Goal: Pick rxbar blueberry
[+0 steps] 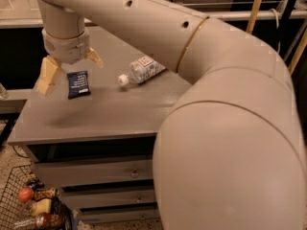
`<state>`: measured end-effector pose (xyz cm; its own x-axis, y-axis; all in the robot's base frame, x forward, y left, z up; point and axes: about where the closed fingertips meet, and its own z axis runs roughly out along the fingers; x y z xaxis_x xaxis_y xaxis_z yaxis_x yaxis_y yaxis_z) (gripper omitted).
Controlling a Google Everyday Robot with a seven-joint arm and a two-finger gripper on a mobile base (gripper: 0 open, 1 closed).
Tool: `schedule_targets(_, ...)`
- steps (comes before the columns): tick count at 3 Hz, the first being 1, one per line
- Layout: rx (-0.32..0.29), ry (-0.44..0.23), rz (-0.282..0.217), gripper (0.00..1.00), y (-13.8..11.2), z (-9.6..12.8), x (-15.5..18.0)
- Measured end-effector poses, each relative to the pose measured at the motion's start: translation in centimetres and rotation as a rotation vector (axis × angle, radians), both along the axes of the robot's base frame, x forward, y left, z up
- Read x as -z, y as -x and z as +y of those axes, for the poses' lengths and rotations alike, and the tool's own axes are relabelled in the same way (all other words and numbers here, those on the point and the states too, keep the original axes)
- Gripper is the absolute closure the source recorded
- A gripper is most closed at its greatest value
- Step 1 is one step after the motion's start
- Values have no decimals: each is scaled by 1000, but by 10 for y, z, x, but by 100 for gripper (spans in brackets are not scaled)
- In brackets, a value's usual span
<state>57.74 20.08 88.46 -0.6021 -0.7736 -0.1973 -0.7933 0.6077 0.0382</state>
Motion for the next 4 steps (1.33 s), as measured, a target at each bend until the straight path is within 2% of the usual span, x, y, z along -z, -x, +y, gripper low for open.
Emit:
schedule_targets(1,62,20,-7,0,-21,5,9)
schedule_targets(3,122,37,-4,0,-57,21,31)
schedule_targets(4,144,58,15,0,-63,24,49)
